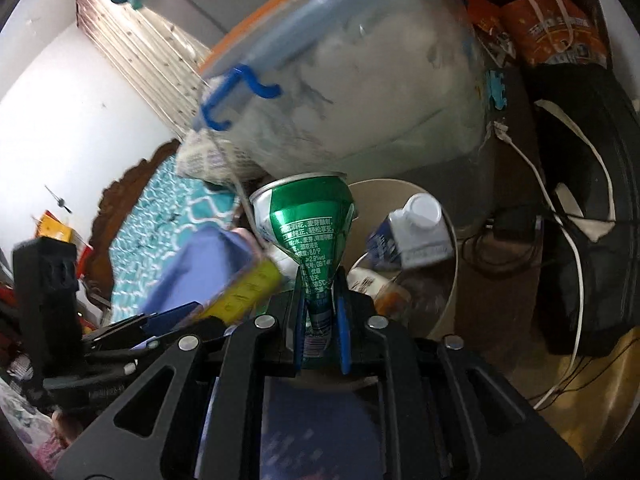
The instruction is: Collect trash
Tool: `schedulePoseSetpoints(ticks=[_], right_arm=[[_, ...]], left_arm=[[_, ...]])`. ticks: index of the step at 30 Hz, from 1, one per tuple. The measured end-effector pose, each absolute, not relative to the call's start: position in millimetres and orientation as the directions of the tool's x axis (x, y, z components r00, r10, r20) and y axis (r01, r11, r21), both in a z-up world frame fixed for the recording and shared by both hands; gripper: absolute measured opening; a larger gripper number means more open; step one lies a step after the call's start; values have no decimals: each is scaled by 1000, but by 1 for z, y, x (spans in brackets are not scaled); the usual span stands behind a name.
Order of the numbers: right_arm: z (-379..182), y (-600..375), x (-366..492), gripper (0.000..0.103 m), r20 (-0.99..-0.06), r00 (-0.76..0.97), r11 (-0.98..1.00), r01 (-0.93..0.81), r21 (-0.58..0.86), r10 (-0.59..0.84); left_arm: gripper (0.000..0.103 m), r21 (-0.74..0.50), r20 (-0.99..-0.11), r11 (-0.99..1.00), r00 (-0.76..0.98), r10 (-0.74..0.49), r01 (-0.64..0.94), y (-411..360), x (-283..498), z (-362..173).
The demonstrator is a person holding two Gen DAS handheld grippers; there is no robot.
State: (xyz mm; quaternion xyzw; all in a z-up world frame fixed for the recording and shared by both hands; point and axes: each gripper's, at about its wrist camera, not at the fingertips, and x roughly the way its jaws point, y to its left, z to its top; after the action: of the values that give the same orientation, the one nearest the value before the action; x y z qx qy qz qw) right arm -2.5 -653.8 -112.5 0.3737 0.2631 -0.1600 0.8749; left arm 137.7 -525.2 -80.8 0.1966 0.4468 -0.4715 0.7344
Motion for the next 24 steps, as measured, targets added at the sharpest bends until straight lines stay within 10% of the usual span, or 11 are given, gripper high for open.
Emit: schedulePoseSetpoints(ticks=[5, 24], right_arm=[[-112, -647, -14, 72, -550, 825, 670, 481, 565, -129], [-63, -463, -112, 84, -455, 859, 673, 481, 562, -234]], left_arm=[[83, -143, -843, 513, 167, -511, 846, -526, 144, -88], [85, -12, -774, 676, 421, -473, 736, -308, 84, -39]])
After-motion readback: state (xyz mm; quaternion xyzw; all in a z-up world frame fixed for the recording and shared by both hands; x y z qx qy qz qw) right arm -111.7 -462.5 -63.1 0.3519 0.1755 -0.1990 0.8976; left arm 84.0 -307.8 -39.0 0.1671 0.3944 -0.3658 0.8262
